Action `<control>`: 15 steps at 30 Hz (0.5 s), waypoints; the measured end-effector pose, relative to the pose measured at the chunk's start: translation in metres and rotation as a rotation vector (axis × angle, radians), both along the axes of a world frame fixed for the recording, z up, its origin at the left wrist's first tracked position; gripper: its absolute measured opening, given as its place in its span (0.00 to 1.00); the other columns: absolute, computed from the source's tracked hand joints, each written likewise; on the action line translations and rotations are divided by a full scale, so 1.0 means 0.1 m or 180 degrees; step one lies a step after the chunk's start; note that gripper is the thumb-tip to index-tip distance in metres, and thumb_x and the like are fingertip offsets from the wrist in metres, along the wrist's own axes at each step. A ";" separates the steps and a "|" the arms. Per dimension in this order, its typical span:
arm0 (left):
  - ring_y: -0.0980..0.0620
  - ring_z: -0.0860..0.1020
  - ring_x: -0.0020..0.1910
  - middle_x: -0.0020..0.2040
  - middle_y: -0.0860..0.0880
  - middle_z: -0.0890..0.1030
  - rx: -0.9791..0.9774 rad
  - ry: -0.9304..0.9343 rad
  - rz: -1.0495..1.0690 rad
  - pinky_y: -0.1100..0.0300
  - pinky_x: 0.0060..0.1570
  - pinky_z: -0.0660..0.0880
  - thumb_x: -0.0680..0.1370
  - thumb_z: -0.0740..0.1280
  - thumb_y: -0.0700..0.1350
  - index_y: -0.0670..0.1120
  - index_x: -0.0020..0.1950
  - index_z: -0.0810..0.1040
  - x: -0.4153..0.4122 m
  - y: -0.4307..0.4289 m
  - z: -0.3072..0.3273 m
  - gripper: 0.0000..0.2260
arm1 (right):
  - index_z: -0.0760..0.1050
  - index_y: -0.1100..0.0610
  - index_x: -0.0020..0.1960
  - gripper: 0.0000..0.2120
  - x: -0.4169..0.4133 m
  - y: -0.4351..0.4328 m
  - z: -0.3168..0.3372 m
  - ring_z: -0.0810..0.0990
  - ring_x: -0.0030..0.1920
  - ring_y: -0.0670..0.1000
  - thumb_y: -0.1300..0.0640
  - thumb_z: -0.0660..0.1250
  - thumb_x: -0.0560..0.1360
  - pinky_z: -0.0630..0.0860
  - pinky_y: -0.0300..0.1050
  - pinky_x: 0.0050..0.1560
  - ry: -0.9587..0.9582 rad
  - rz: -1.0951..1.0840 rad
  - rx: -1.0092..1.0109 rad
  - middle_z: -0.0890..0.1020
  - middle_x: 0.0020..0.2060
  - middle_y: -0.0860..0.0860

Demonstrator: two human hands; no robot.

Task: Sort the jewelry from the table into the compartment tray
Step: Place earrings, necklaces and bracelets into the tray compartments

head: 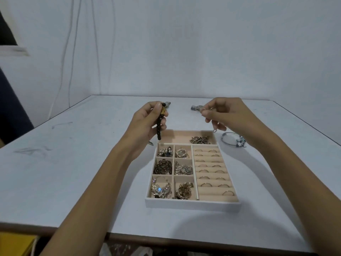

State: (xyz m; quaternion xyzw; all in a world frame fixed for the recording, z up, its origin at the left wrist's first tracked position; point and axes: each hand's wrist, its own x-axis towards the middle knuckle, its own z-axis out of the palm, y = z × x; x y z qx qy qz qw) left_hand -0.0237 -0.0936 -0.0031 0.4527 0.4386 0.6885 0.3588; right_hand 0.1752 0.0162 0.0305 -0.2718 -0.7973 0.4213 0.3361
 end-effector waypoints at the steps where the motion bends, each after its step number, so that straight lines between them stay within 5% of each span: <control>1: 0.55 0.72 0.35 0.40 0.51 0.76 -0.0010 0.0025 -0.0031 0.62 0.40 0.74 0.82 0.59 0.45 0.45 0.52 0.75 0.02 0.00 0.00 0.07 | 0.80 0.62 0.49 0.05 -0.01 -0.05 0.01 0.73 0.28 0.48 0.61 0.69 0.75 0.69 0.37 0.29 -0.0007 0.0126 -0.0025 0.81 0.35 0.55; 10: 0.56 0.76 0.38 0.41 0.51 0.75 -0.0070 0.0207 -0.0151 0.62 0.48 0.77 0.82 0.58 0.45 0.44 0.56 0.79 0.10 0.00 -0.05 0.11 | 0.79 0.65 0.51 0.08 -0.08 -0.31 0.03 0.79 0.32 0.52 0.61 0.68 0.75 0.75 0.41 0.33 -0.0087 0.1062 -0.0355 0.83 0.38 0.59; 15: 0.56 0.78 0.39 0.42 0.49 0.75 -0.0066 0.0225 -0.0236 0.64 0.44 0.78 0.81 0.58 0.45 0.44 0.54 0.77 0.11 0.00 -0.06 0.10 | 0.75 0.66 0.52 0.08 -0.08 -0.36 0.06 0.82 0.40 0.59 0.62 0.66 0.77 0.80 0.50 0.43 -0.0357 0.1580 -0.0500 0.84 0.42 0.63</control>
